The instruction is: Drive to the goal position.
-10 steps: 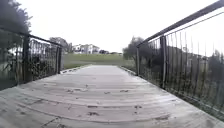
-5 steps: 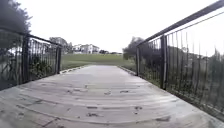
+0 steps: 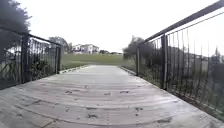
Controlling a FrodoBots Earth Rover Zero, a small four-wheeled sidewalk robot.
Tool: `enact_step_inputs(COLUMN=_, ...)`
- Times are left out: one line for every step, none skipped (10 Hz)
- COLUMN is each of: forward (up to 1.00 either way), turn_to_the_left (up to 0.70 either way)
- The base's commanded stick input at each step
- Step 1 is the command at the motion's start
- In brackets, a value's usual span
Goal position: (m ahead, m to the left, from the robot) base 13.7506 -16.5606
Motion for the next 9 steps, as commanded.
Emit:
enact_step_inputs(forward=0.09, turn_to_the_left=0.00)
enact_step_inputs(forward=0.09, turn_to_the_left=0.00)
enact_step_inputs(forward=0.09, turn_to_the_left=0.00)
enact_step_inputs(forward=0.09, turn_to_the_left=0.00)
enact_step_inputs(forward=0.09, turn_to_the_left=0.00)
enact_step_inputs(forward=0.09, turn_to_the_left=0.00)
enact_step_inputs(forward=0.09, turn_to_the_left=0.00)
enact_step_inputs(forward=0.09, turn_to_the_left=0.00)
enact_step_inputs(forward=0.09, turn_to_the_left=0.00)
